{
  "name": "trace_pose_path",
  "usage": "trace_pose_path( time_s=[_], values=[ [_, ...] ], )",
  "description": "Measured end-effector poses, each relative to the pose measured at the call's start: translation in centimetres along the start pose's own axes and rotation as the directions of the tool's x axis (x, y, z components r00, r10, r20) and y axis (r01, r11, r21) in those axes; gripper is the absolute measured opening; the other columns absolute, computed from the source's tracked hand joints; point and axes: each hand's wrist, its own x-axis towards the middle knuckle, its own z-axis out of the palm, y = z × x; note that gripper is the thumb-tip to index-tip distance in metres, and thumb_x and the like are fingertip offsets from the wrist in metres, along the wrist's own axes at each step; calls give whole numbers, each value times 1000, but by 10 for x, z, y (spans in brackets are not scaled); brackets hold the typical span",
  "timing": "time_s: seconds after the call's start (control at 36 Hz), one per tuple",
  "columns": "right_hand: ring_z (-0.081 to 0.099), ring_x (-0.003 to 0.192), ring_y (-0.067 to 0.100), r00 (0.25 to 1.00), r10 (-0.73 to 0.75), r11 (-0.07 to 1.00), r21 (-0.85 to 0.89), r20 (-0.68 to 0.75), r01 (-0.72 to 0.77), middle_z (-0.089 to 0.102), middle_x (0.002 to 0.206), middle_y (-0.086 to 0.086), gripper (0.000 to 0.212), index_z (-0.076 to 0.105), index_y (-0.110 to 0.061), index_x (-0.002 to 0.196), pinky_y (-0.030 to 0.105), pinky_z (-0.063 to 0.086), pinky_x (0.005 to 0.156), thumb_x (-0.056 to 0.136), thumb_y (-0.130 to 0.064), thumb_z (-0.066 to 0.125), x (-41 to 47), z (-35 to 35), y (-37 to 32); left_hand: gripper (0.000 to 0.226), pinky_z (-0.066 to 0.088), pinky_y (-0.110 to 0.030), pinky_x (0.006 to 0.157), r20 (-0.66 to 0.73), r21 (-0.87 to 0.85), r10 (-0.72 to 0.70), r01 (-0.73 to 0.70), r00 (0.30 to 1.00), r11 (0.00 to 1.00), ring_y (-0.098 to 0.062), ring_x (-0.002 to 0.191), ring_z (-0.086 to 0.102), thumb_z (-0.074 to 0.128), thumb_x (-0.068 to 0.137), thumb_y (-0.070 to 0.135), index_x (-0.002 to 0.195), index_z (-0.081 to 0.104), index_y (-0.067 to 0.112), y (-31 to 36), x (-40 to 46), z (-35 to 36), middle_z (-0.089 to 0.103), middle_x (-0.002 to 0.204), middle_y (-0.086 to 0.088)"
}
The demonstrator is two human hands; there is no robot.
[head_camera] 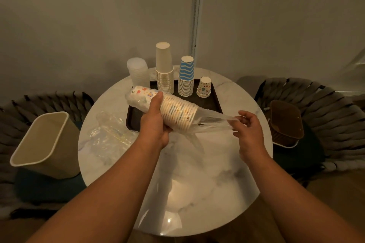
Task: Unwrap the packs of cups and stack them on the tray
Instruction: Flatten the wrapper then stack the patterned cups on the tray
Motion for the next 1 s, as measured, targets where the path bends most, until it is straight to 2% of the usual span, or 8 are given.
trace_pose_path(
  time_s=[0.17, 0.25, 0.33, 0.58, 0.69, 0.81, 0.92, 1.0],
  values=[
    [55, 79, 18, 970, 242, 851, 474, 26, -225, 60, 91, 1, 26, 58, -18, 110, 32, 44, 72, 86, -26, 63, -6, 8, 1, 35, 52, -63, 85, -80, -42, 8, -12, 997, 999, -27, 91, 71, 74, 83, 41, 107, 55, 24, 0, 0, 3, 72, 102, -6],
    [51, 67, 15, 962, 256, 962, 122, -100, -243, 61, 92, 7, 7, 62, -17, 95, 29, 47, 68, 93, -12, 57, -9, 9, 2, 35, 50, -64, 89, -76, -86, 4, -11, 997, 996, -27, 92, 70, 73, 84, 41, 108, 54, 24, 2, 0, 1, 71, 103, -7],
    [59, 72, 13, 992, 57, 975, -219, 112, -31, 68, 94, 4, 8, 67, -21, 95, 28, 48, 71, 90, -15, 64, -15, 14, 8, 29, 50, -65, 89, -82, -105, -6, -2, 997, 994, -27, 91, 70, 72, 85, 41, 99, 53, 24, 0, -5, 3, 71, 99, -6],
    [65, 89, 6, 782, -141, 883, -280, 607, 377, 70, 95, -4, 18, 71, -15, 101, 24, 53, 80, 83, -14, 73, -36, 34, -4, 60, 54, -62, 83, -179, -112, -80, 61, 981, 992, -29, 91, 70, 80, 76, 45, 122, 47, 25, -6, -11, 0, 69, 105, -8],
    [62, 92, -4, 774, -234, 793, -346, 589, 502, 69, 94, -15, 26, 75, -25, 89, 17, 50, 85, 86, -2, 65, -37, 28, -2, 68, 55, -62, 82, -193, -115, -76, 54, 978, 992, -29, 91, 70, 81, 74, 47, 129, 46, 25, 1, -10, -7, 68, 107, -7],
    [65, 97, 1, 886, -300, 868, -285, 354, 408, 71, 100, -13, 21, 73, -29, 105, 25, 54, 88, 86, -20, 71, -38, 34, -4, 79, 55, -63, 77, -180, -119, -61, 39, 982, 992, -32, 93, 70, 85, 70, 40, 135, 43, 25, -1, -14, -5, 67, 111, -10],
    [67, 103, 16, 857, -148, 989, 66, 494, 133, 70, 109, 0, 31, 67, -21, 112, 31, 55, 86, 84, -8, 69, -43, 53, -18, 79, 54, -66, 76, -104, -113, -25, 14, 994, 993, -32, 96, 69, 85, 70, 32, 135, 40, 25, -8, -25, 6, 66, 117, -11],
    [66, 105, 21, 862, -40, 998, 65, 506, 8, 68, 111, 5, 34, 63, -28, 109, 35, 55, 89, 77, -24, 73, -43, 58, -16, 74, 55, -62, 78, -83, -29, 38, -40, 996, 999, -29, 96, 68, 85, 71, 28, 131, 40, 25, -16, -32, 14, 65, 114, -7]
  ],
)
